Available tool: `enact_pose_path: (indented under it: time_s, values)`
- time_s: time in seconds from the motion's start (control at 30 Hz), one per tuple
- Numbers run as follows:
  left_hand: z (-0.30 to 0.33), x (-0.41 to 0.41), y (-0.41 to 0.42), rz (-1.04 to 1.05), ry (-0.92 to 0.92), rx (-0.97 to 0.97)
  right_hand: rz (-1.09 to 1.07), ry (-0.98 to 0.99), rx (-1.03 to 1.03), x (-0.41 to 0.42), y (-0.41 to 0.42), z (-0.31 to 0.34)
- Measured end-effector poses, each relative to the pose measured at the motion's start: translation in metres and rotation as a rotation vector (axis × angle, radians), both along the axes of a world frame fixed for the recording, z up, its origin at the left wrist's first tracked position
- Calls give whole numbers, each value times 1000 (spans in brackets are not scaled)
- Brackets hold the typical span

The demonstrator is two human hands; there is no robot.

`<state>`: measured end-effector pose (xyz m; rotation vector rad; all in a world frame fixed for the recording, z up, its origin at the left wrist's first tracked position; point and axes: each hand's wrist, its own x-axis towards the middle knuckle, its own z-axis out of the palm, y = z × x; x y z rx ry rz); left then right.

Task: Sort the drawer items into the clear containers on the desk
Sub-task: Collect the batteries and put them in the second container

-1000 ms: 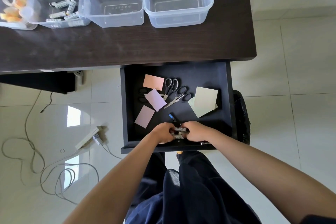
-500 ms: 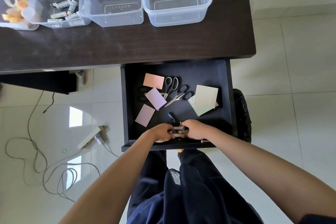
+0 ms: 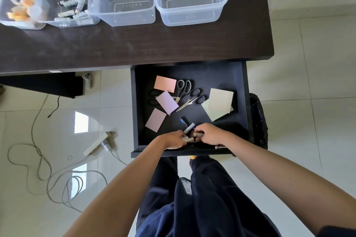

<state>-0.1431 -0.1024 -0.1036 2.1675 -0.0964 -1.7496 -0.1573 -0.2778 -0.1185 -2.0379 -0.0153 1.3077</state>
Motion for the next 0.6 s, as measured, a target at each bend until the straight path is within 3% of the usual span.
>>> enact_pose_path:
  time_s: [0.2,0.43,0.6]
  values:
    - [0,-4,5,-16,-30,21,18,-62,-51,0,-5,3]
    - [3,-4,8,70,-71,-15,226,-453,-183,4,-1,-1]
    - [4,-6,10,152,-86,-39,351,-454,-235,8,0,-9]
